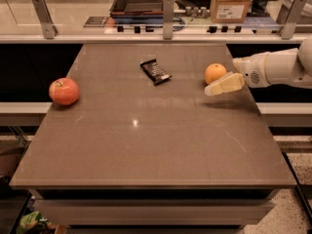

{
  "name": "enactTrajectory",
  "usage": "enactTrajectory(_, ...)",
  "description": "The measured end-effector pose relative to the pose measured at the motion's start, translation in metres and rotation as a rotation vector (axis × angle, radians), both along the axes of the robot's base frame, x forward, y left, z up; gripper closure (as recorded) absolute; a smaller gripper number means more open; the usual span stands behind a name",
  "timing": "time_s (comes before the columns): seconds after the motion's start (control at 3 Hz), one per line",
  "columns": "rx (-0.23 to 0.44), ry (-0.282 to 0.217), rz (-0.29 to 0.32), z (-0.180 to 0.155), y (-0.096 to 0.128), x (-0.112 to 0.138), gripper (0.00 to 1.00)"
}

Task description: Move orange near apple

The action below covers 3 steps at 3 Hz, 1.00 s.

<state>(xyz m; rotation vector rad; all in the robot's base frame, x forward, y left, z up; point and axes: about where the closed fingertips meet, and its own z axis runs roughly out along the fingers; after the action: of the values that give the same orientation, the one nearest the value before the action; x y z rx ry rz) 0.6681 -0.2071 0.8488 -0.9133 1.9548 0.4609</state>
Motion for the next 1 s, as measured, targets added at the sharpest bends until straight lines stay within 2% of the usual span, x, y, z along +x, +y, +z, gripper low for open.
enactTrajectory(0.33,0.034,-0.005,0.004,-0.0034,0.0076,0.0041,0.0)
enactTrajectory(0.67,0.034,-0.003,0.008,-0.0045,0.0101,0.0044,0.18)
enactTrajectory(1.0,0.035,-0.001,0.013,-0.0057,0.0129,0.0048,0.42)
